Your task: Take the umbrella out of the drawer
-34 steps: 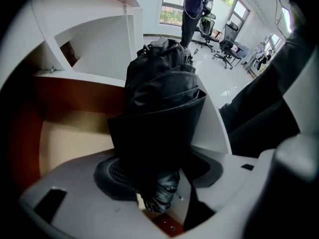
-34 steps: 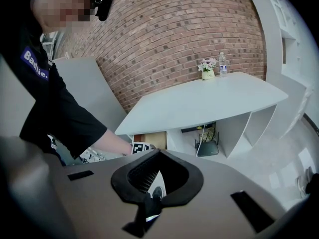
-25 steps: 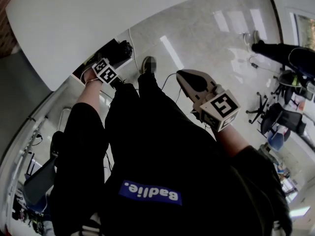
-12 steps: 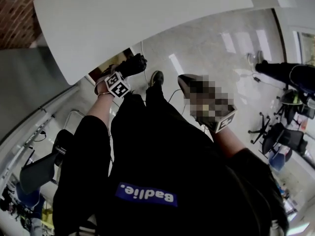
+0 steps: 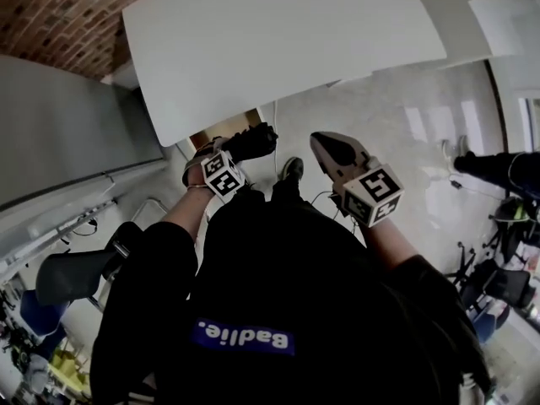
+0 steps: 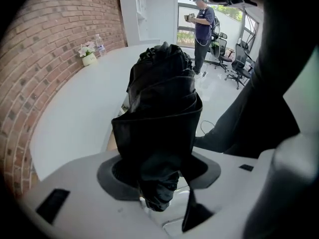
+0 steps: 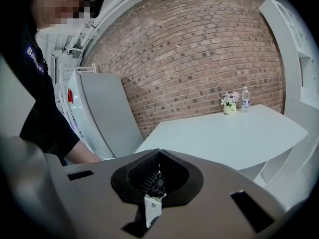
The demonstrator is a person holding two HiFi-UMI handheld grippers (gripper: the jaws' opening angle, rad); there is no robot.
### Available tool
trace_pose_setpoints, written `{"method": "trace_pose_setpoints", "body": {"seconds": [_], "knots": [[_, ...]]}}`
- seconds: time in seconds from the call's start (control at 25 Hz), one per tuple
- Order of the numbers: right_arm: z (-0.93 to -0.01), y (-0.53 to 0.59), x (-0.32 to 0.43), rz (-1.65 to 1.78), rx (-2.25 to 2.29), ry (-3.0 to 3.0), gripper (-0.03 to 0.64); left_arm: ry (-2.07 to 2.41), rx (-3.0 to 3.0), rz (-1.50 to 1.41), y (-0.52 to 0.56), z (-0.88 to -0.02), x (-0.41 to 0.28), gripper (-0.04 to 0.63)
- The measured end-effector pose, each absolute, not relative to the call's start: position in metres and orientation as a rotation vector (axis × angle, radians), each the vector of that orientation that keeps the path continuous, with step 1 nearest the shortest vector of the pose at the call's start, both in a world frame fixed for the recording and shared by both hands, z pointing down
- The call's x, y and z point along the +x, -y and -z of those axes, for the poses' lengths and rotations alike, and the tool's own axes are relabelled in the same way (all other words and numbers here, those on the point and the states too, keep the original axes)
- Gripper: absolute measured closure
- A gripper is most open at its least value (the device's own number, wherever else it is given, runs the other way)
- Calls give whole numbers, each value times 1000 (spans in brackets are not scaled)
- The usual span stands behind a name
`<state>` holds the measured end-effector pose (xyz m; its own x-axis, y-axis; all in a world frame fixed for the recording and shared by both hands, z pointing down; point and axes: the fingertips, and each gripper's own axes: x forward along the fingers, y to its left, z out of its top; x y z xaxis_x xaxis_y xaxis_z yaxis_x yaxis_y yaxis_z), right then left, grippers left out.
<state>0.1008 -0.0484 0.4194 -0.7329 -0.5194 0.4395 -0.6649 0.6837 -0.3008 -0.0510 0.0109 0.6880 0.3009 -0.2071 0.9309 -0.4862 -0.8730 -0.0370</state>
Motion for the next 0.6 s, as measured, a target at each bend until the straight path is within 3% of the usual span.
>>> {"method": "trace_pose_setpoints", "body": {"seconds": [0.6], "knots": [[-392,74,69,-592,880,2707,589,982,2318,-1607,61,-573,-112,370]]}}
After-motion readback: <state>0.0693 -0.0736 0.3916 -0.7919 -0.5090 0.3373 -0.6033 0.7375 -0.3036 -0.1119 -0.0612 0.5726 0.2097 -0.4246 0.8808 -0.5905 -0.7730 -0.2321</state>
